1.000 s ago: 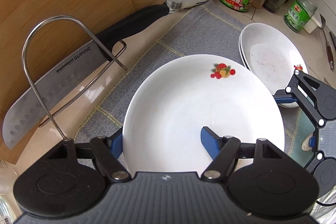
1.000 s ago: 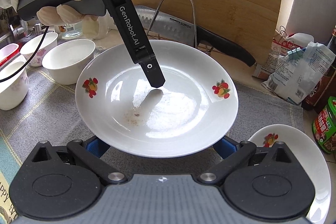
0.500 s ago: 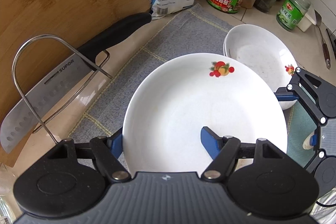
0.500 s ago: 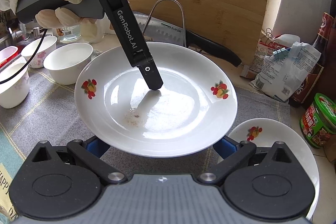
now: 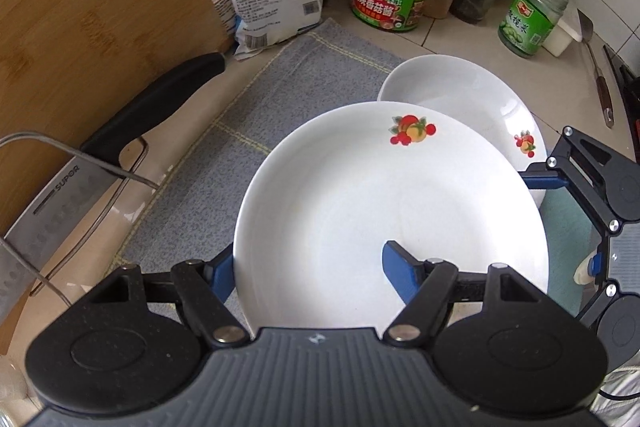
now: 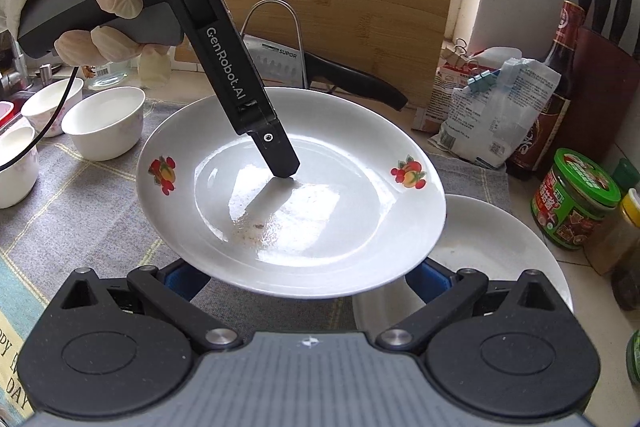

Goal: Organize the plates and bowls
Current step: 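Lower the plate onto the stack with both tools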

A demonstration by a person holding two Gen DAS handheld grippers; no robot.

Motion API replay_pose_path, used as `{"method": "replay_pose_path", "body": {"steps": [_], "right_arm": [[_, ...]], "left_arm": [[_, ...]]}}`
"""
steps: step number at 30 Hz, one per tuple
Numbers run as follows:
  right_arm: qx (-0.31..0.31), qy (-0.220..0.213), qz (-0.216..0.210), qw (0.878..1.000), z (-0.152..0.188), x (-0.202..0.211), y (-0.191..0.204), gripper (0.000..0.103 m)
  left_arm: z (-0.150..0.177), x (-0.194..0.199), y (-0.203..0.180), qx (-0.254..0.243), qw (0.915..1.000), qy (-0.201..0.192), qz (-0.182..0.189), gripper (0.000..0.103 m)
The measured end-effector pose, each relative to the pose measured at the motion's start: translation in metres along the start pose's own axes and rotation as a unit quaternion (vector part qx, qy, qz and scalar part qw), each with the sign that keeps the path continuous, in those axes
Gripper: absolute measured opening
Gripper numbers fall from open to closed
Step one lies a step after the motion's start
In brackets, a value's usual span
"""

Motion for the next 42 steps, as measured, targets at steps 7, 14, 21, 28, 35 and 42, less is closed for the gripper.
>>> {"method": "replay_pose_path", "body": {"steps": [7, 14, 21, 28, 35, 42], "right_arm": [[-0.02, 0.002, 0.03, 0.999, 0.013, 0.013, -0.022, 0.103], [-0.041, 0.007, 0.057, 0.998, 0.023, 0.021, -0.04, 0.103], [-0.062, 0.015, 0.082, 0.995, 0.034, 0.03, -0.057, 0.103], [-0.078, 0.025, 0.097, 0.992, 0.043, 0.033, -0.067, 0.103], [-0.093, 0.026, 0.102, 0.99, 0.046, 0.033, -0.075, 0.103], [-0.1, 0.028, 0.103, 0.989, 0.045, 0.032, -0.076, 0.103]], "left_arm": [[-0.023, -0.012, -0.022, -0.029, 0.9995, -0.001, 0.013, 0.073], [-0.044, -0.025, -0.045, -0.058, 0.9979, -0.003, 0.029, 0.073], [-0.062, -0.04, -0.066, -0.083, 0.9955, -0.002, 0.044, 0.074], [-0.069, -0.055, -0.08, -0.1, 0.9937, 0.002, 0.049, 0.074], [-0.07, -0.062, -0.082, -0.113, 0.9928, 0.008, 0.038, 0.074], [-0.07, -0.063, -0.082, -0.116, 0.9925, 0.01, 0.037, 0.074]]}}
Point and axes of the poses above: each gripper's, at about its wrist camera, not at the fingertips, and x roughly against the way its jaws point, y to its left, z to its underside, the point moved 7 cm from there along -x, roughly the way its jaws point, and after that the axes turned 4 degrees about -x, right-handed, at the moved point
